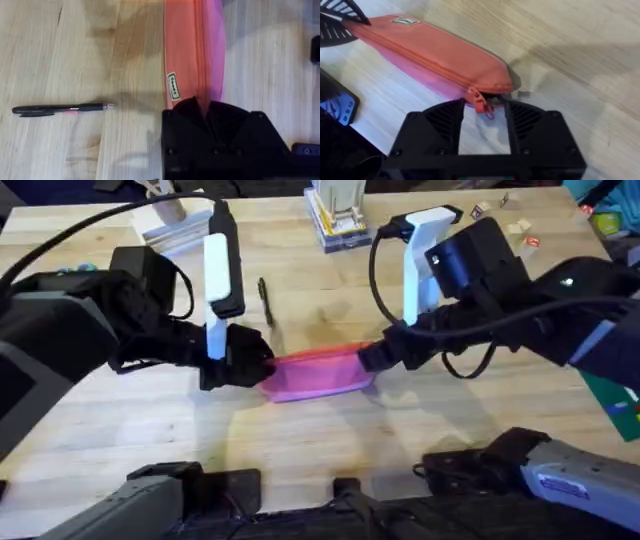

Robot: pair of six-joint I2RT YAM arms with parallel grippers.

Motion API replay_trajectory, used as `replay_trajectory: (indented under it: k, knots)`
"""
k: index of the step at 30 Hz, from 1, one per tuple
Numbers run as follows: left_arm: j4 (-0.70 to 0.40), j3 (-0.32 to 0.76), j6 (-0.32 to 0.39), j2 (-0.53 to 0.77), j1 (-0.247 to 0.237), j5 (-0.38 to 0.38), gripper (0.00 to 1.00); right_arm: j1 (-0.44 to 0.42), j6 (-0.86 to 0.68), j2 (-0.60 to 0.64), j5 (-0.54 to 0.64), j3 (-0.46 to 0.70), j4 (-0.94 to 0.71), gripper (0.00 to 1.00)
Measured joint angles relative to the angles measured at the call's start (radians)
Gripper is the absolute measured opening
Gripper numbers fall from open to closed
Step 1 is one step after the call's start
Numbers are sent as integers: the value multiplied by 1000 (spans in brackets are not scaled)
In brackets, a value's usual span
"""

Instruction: Unzip the bag, pick up the pens from the table one at a time and place them inside, then zip the bag closed.

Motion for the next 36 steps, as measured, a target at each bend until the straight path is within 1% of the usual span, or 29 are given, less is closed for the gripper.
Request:
replay_trajectory:
  k: [7,8,13,22,29,36]
  knots:
    - [0,0,0,0,0,0,42,0,2,0,-2,0,-6,215]
    - [0,0,0,0,0,0,42,0,4,0,-3,0,-6,39]
    - [0,0,0,0,0,0,42,0,4,-10,-3,0,-9,29]
    - [1,0,0,0,0,0,42,5,4,-141,-3,0,-30,31]
    - [0,0,0,0,0,1,42,5,4,-149,-26,0,-29,31]
    - [0,0,0,0,1,-5,42,56,23,-146,-33,0,54,31]
